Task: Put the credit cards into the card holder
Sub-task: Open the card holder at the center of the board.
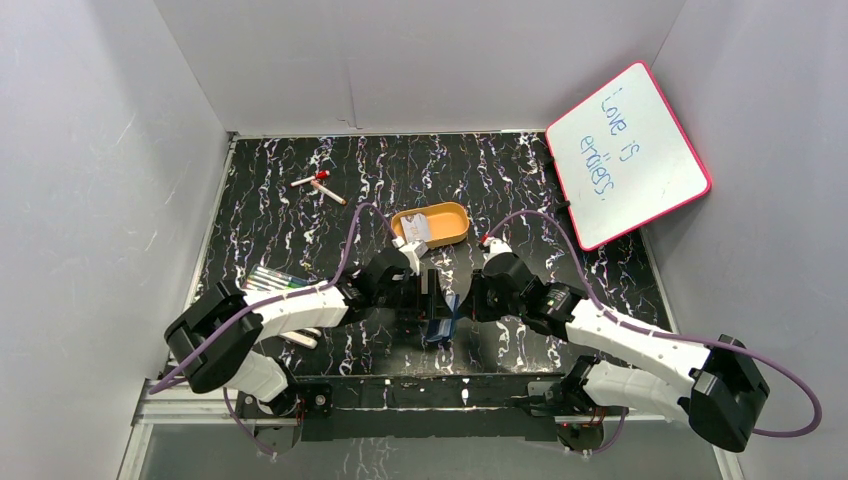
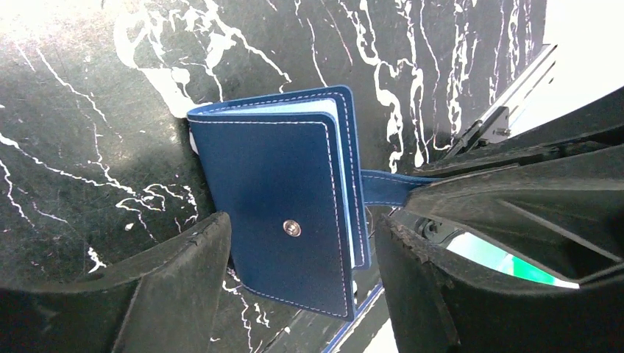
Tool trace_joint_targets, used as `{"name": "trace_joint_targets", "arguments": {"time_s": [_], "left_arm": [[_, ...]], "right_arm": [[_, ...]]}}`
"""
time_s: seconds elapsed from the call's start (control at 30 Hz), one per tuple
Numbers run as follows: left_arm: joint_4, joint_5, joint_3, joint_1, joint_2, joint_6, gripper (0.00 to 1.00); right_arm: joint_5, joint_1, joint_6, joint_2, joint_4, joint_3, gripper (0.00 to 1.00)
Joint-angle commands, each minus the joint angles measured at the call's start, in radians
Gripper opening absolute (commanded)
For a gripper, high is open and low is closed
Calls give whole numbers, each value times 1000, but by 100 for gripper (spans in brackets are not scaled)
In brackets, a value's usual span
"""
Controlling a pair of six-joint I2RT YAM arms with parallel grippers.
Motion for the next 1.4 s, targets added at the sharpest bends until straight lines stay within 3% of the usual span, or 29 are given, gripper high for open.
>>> {"name": "trace_joint_targets", "arguments": {"time_s": [0.0,0.33,0.83,1.23,1.37], "left_arm": [[-30,-5,27,-5,-4,31,65],[-63,-31,28,-9,14,48,46],[-143,-164,-25,-11,-53,47,0],[-280,-329,-106,-12,-130,-49,0],[-356,-387,-136,-11,-204,-87,7]], "right_arm": [[-4,-2,-21,-23,37,56,0],[-3,-2,-24,-28,40,55,0],[71,-2,-16,-36,1,17,0],[104,-2,-15,-11,29,-31,0],[101,-2,-70,13,35,-5,0]]}}
